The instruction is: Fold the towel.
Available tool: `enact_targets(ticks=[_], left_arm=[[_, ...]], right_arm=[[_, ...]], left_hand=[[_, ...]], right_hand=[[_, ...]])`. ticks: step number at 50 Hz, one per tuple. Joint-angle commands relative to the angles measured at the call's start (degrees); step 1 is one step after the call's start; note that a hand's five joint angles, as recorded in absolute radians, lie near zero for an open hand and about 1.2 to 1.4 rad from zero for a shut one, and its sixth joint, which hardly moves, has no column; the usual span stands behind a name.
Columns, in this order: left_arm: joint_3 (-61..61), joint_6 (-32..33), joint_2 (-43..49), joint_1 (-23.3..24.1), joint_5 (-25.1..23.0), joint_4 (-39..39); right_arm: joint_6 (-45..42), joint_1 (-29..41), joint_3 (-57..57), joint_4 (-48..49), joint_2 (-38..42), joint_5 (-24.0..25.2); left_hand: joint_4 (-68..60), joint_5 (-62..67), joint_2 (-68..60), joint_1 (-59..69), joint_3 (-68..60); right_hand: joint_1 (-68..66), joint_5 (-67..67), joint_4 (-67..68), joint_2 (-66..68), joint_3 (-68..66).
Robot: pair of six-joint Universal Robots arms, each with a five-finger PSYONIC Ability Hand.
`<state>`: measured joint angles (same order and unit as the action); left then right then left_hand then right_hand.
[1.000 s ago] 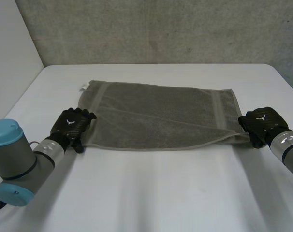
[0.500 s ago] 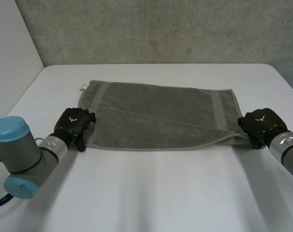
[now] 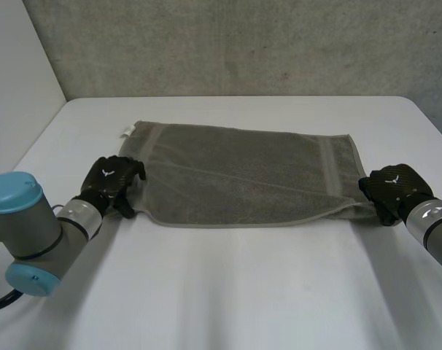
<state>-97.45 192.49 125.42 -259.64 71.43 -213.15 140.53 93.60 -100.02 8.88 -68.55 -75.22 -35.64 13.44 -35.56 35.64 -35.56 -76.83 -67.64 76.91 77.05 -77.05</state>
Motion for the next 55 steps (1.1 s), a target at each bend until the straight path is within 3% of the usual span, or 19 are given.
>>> enact_targets(ticks=[1, 20, 30, 55], left_arm=[[-1.2, 0.5, 0.2, 0.8, -0.4, 0.1], [-2.2, 2.4, -0.3, 1.6, -0.1, -0.2], [-6.1, 8.5, -1.5, 1.6, -0.2, -6.0], [-7.3, 8.9, -2.0, 1.6, -0.3, -8.0]], right_arm=[[-0.3, 0.0, 0.0, 0.0, 0.0, 0.1], [-0.5, 0.0, 0.0, 0.0, 0.1, 0.0], [-0.5, 0.0, -0.1, -0.1, 0.1, 0.0], [-0.7, 0.0, -0.4, 0.0, 0.1, 0.0]], left_hand=[[-1.5, 13.7, -1.6, 1.5, -1.6], [0.7, 11.5, 0.6, -0.7, 0.6], [7.4, 4.8, 7.3, -7.4, 7.3], [7.8, 4.4, 7.7, -7.8, 7.7]], right_hand=[[-3.2, -2.4, 3.1, 3.0, -2.9], [-3.2, -2.4, 3.1, 3.0, -2.9], [-3.2, -2.4, 3.1, 3.0, -2.9], [-3.2, -2.4, 3.1, 3.0, -2.9]])
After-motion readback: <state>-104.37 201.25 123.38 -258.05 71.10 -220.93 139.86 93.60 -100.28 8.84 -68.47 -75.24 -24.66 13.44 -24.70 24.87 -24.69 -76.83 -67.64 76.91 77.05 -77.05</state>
